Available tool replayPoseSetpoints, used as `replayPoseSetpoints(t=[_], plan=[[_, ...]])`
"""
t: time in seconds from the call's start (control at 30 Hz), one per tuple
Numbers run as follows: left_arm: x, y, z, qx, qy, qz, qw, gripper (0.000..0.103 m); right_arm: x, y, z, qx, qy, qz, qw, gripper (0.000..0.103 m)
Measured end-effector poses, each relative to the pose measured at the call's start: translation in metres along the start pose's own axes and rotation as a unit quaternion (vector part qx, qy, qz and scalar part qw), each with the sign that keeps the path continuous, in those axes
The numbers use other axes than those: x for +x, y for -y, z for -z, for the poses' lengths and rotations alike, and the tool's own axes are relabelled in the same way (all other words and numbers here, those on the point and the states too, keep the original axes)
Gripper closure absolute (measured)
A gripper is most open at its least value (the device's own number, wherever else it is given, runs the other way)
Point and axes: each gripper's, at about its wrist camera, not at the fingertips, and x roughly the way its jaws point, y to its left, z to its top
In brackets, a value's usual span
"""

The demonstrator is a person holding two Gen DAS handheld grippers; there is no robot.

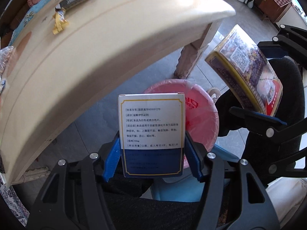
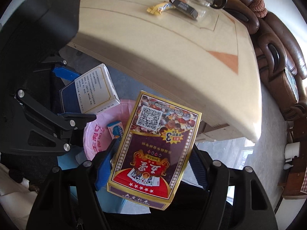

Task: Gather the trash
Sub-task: 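Lift the medicine box and card box and carry them over the pink bin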

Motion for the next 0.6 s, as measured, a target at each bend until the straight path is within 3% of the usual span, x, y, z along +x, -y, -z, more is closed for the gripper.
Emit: replayPoseSetpoints(t=[0.3, 0.6], plan=[[0.062, -0.004, 0.003, -0.024, -0.042, 0.029, 0.9984, 0.042, 0.061, 0.0, 0.009, 0.022, -0.029, -0.012, 0.999, 0.034], [0.127, -0.013, 0.007, -0.072, -0.099, 0.06, 0.9907, 0.042, 0.13, 0.007, 0.018, 0.078, -0.07, -0.035, 0.994, 0.034]])
